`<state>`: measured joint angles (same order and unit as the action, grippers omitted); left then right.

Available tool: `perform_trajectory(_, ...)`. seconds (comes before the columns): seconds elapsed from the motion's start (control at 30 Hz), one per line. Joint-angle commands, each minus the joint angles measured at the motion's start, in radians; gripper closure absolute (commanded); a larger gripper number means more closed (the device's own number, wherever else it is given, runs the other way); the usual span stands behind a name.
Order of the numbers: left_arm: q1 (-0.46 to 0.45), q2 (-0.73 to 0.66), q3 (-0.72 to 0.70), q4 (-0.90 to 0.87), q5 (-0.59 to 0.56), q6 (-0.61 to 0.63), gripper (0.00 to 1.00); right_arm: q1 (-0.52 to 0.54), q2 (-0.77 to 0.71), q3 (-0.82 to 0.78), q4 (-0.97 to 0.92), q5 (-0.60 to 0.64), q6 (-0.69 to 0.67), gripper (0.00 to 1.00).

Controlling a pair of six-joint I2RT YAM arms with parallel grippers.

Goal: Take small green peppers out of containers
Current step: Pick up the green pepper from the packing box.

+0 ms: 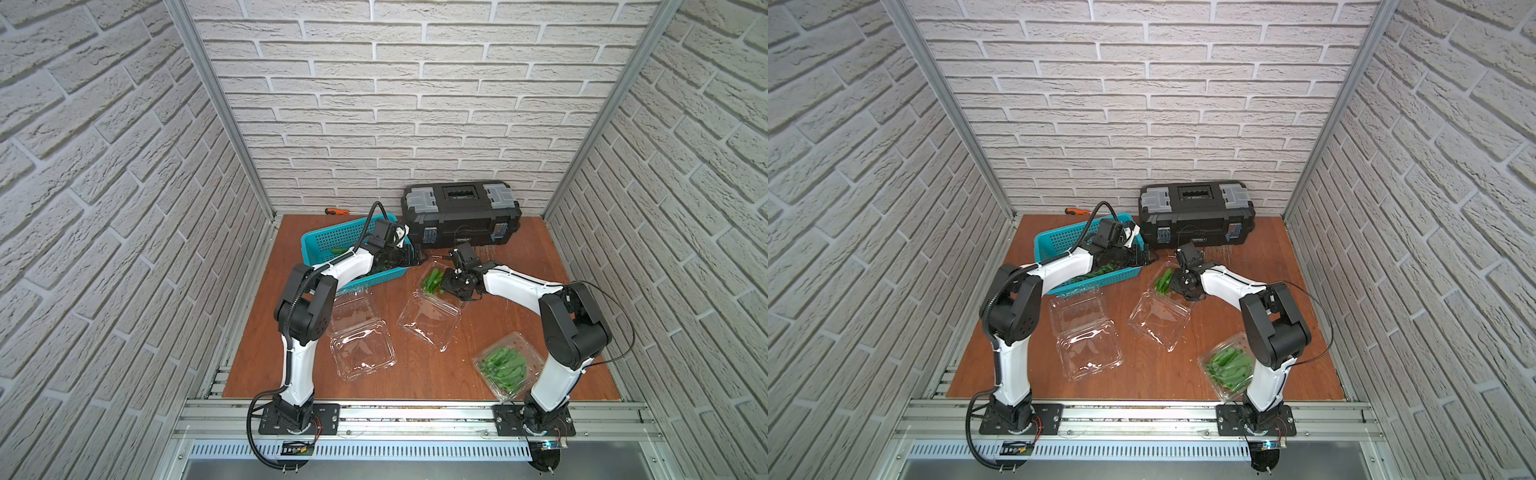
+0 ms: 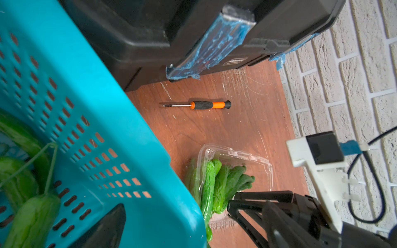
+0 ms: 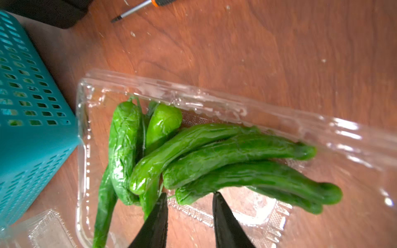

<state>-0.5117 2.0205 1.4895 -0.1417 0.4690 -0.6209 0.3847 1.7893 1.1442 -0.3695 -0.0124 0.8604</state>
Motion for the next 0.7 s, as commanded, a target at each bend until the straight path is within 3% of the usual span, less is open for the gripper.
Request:
perform_trajectory(0.0, -0.004, 0.005, 0.038, 0.005, 0.014, 0.021, 0.02, 0.008, -0.001, -0.002, 0.016, 0.015, 0.019, 0.64)
perform_trajectory(0.47, -0.005, 0.000, 0.040, -0.015, 0.016, 0.043, 0.02, 0.008, 0.127, 0.037, -0.037, 0.054, 0.134, 0.64)
perform_trajectory(0.67, -0.004, 0.000, 0.043, -0.016, 0.011, 0.047, 0.02, 0.008, 0.101, 0.026, -0.075, 0.119, 0.123, 0.77)
